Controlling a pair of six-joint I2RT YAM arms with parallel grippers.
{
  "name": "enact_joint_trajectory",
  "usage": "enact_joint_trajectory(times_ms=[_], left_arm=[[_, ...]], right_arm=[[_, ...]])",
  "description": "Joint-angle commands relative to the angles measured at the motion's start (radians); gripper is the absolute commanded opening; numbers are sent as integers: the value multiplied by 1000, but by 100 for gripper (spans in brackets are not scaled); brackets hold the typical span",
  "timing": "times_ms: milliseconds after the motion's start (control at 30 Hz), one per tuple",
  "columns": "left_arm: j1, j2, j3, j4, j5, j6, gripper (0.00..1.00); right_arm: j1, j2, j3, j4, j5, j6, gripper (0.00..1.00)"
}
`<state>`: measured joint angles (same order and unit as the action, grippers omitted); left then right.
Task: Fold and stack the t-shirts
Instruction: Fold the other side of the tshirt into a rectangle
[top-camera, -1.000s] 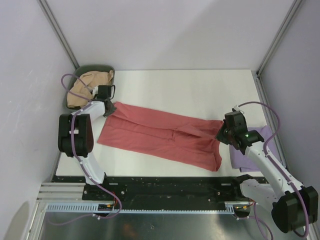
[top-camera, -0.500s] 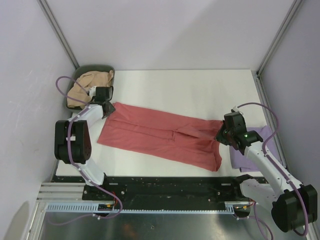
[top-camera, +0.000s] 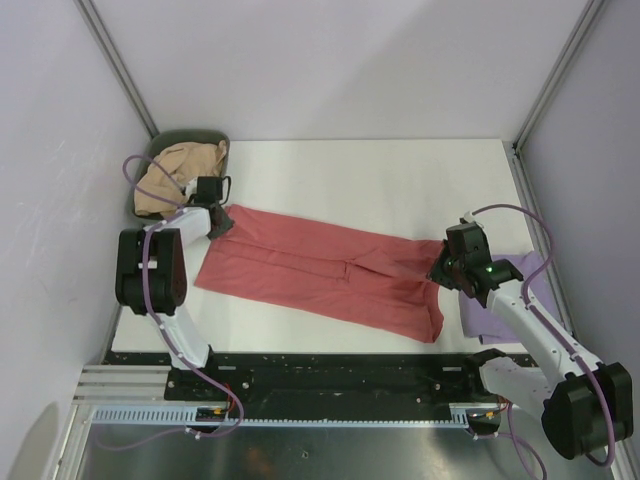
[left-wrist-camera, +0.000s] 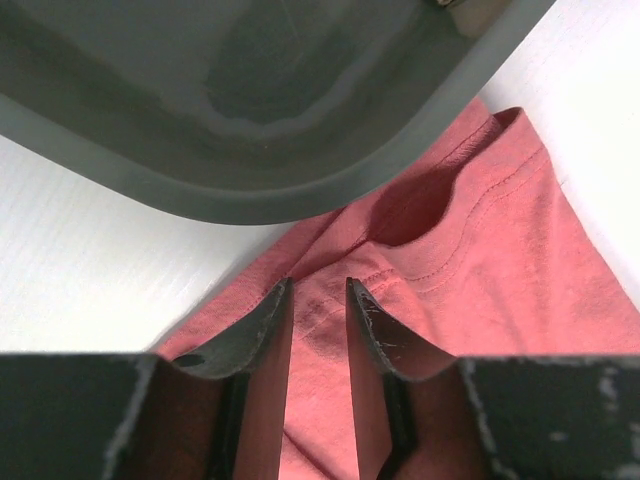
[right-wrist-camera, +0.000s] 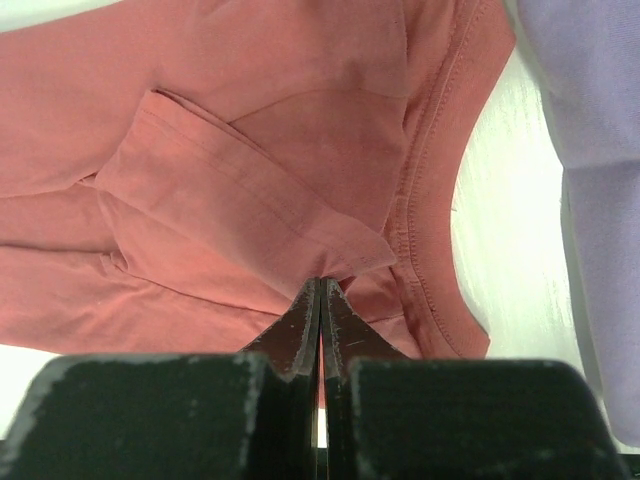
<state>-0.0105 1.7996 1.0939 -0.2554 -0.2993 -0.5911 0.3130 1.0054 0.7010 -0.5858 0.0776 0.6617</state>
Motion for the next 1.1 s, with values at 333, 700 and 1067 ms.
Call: enact_joint_trajectory(times_ms=[333,700,1067], left_arm=[[7,62,109,-52,14,40,30],[7,90,151,-138,-29,42,28],[7,34,174,-146,-62,69,1]], right_arm=[[9,6,-1,41,-16,1,0],[9,4,-2,44,-21,-2,0],[9,4,-1,53,-27,-1,0]])
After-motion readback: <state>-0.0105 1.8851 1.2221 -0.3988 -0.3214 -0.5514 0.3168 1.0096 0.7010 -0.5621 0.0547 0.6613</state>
